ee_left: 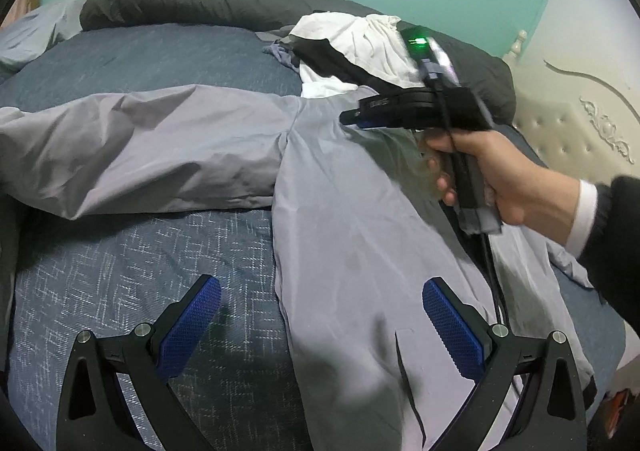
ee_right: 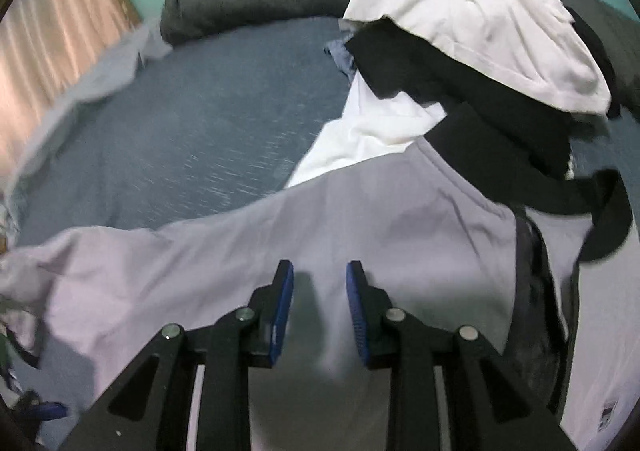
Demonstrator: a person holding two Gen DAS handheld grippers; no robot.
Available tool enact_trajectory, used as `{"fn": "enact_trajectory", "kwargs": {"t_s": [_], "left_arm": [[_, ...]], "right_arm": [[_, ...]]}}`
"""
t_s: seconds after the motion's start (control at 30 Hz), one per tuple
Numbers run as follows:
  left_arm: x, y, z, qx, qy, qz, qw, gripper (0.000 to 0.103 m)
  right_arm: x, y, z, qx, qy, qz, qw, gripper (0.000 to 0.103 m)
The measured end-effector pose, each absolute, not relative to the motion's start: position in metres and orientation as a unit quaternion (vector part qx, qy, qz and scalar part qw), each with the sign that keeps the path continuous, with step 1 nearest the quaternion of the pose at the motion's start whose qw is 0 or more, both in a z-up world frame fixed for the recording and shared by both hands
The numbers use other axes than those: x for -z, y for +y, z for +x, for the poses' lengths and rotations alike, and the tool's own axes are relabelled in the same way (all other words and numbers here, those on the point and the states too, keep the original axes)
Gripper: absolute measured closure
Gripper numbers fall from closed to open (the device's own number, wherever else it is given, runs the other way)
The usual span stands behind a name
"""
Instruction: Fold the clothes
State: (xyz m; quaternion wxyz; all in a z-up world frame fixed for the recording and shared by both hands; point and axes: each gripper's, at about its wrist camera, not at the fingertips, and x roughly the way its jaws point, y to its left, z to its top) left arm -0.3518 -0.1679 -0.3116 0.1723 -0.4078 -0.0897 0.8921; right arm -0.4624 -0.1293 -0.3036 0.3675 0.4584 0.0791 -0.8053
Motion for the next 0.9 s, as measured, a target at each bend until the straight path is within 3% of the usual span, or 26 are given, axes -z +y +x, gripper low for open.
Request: {"fn": "enact_trajectory", "kwargs": {"t_s": [0.3, 0.6, 0.9], "left_arm": [[0.296, -0.202, -0.336, -0.905, -0.12, -0.384, 0.14, 0.0], [0.277, -0.212, -0.301, -0.923, -0.075, -0.362, 0.108, 0.0], [0.257, -0.224, -0.268, -0.924, -0.08, -0.361, 0.096, 0.0]], "right_arm": [[0.273, -0.055, -0.387, 0.809, 0.004, 0.447, 0.381, 0.074], [0.256, 0.034, -0.29, 0.814, -0.041, 0.451, 0.364, 0.072], [0.243, 0.081, -0.222, 0.826, -0.069, 0.427, 0.362, 0.072]]}}
